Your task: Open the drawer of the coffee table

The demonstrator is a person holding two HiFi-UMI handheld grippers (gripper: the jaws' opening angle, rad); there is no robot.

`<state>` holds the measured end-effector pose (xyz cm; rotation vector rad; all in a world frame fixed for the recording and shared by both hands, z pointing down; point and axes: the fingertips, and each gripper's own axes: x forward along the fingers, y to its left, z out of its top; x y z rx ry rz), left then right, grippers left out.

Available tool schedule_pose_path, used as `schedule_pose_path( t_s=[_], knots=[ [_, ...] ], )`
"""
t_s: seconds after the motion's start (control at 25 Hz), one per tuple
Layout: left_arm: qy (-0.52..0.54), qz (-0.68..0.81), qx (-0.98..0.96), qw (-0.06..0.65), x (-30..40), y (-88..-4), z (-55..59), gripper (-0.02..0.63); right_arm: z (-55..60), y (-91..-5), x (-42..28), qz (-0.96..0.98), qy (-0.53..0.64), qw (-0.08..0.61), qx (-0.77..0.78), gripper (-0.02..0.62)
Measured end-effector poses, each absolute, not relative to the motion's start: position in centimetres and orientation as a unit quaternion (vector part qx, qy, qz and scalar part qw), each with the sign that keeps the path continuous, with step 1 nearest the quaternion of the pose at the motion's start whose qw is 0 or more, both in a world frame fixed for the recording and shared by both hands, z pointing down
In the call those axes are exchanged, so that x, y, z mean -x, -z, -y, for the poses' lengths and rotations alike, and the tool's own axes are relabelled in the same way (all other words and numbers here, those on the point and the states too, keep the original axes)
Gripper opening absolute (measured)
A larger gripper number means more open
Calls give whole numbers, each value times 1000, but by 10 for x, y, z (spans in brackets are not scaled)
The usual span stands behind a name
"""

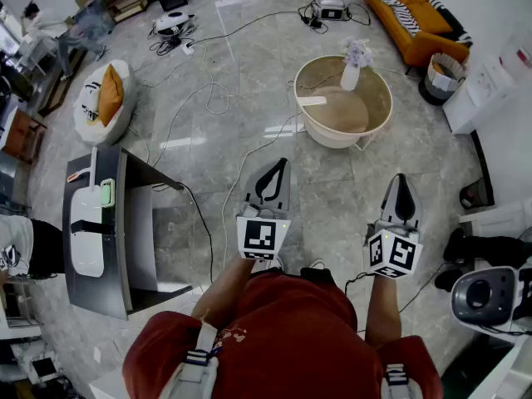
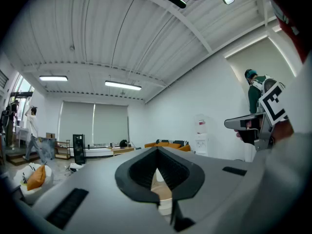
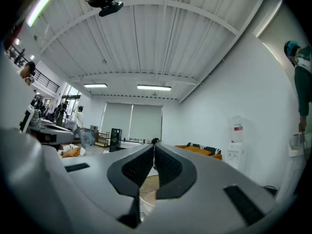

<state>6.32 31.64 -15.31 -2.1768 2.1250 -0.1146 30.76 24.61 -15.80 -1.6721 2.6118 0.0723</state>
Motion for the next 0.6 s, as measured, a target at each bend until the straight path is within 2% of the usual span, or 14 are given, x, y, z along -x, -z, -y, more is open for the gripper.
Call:
schedule_pose_path(
  t_s=[0.28, 0.6],
  knots=[
    [44, -700, 709, 71, -20, 162, -343, 12, -270, 157, -260, -844, -29, 19, 536, 21],
    [26, -704, 708, 49, 0, 152, -360, 12, -295, 161, -226, -853, -62, 8, 518, 23]
  ],
)
